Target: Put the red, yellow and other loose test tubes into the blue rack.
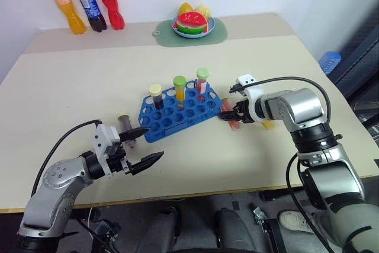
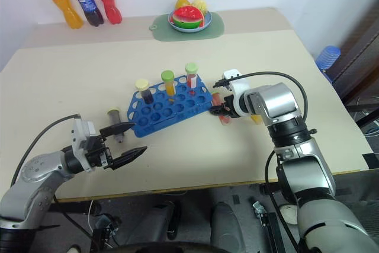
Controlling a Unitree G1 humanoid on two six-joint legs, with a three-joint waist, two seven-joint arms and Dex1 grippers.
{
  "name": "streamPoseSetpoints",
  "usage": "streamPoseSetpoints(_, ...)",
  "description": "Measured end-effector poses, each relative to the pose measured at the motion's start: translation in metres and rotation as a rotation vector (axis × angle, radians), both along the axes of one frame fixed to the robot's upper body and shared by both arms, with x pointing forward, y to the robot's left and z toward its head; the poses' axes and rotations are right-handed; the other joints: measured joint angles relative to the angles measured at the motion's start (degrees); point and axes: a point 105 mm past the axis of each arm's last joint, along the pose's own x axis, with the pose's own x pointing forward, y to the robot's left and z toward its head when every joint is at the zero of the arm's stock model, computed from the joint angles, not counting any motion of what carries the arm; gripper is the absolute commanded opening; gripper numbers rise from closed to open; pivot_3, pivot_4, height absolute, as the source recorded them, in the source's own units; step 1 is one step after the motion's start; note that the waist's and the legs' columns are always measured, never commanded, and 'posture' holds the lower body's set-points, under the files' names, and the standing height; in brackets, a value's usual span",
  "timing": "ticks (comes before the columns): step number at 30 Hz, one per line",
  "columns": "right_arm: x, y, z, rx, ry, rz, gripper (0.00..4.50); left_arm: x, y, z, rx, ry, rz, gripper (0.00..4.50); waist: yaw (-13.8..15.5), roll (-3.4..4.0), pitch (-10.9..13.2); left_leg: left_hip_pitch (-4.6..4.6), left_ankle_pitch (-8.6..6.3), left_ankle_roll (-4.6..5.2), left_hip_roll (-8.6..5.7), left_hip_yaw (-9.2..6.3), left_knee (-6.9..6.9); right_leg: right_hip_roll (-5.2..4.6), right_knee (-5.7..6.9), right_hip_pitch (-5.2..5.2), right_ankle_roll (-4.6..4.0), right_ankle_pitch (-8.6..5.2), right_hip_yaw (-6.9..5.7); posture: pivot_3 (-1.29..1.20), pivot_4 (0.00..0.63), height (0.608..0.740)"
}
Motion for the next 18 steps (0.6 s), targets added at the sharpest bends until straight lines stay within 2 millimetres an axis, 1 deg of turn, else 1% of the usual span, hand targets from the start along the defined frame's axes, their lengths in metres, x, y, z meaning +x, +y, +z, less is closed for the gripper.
streamPoseSetpoints(1,0.0,-0.001,0.0,-0.016,-0.014,0.001,1.23,0.0,0.0,0.0,-0.001,0.0,0.0,4.5,0.0,-0.02,0.0,0.0,0.0,0.0,0.0,0.0,-0.01,-0.01,-0.01,0.01,0.0,0.0,0.0,0.0,0.15,0.74)
streamPoseSetpoints(2,-0.001,-0.002,0.0,-0.04,-0.029,0.006,0.83,0.0,0.0,0.0,-0.002,-0.001,0.0,4.5,-0.1,-0.02,0.0,0.0,0.0,0.0,0.0,0.0,-0.01,-0.01,-0.01,0.0,0.0,0.0,0.0,0.0,0.15,0.74)
streamPoseSetpoints(4,-0.002,-0.004,0.0,-0.08,-0.058,0.019,0.8,0.0,-0.001,0.0,-0.005,-0.003,0.0,4.5,0.0,-0.04,0.0,0.0,0.0,0.0,0.0,-0.01,-0.01,-0.01,-0.01,0.01,0.0,0.0,0.0,0.0,0.15,0.74)
streamPoseSetpoints(8,-0.003,-0.005,0.0,-0.097,-0.089,0.005,0.8,0.002,-0.002,0.002,-0.013,-0.012,0.0,4.5,0.2,-0.06,0.0,0.0,0.0,0.0,-0.03,-0.05,0.01,-0.01,-0.02,0.06,0.0,0.0,-0.04,0.0,0.15,0.74)
streamPoseSetpoints(11,0.0,-0.015,0.003,-0.132,-0.157,-0.041,0.8,0.005,-0.003,0.003,-0.02,-0.021,0.009,4.5,0.3,-0.06,0.0,0.0,0.0,0.0,-0.07,-0.05,0.0,-0.01,-0.02,0.03,0.0,0.0,-0.04,0.0,0.15,0.74)
streamPoseSetpoints(16,0.009,-0.024,0.021,-0.169,-0.282,-0.094,0.8,0.011,-0.003,0.001,-0.026,-0.02,0.019,4.5,-0.2,-0.05,0.0,0.0,0.01,-0.01,0.0,-0.05,-0.06,0.01,-0.01,-0.02,0.0,0.0,-0.03,0.0,0.15,0.74)
streamPoseSetpoints(18,0.014,-0.023,0.029,-0.178,-0.35,-0.103,0.8,0.012,-0.005,0.002,-0.025,-0.03,0.01,4.5,-0.3,-0.05,0.0,0.0,0.01,-0.01,-0.01,-0.03,-0.06,0.01,-0.01,-0.03,0.0,0.0,-0.02,0.0,0.15,0.74)
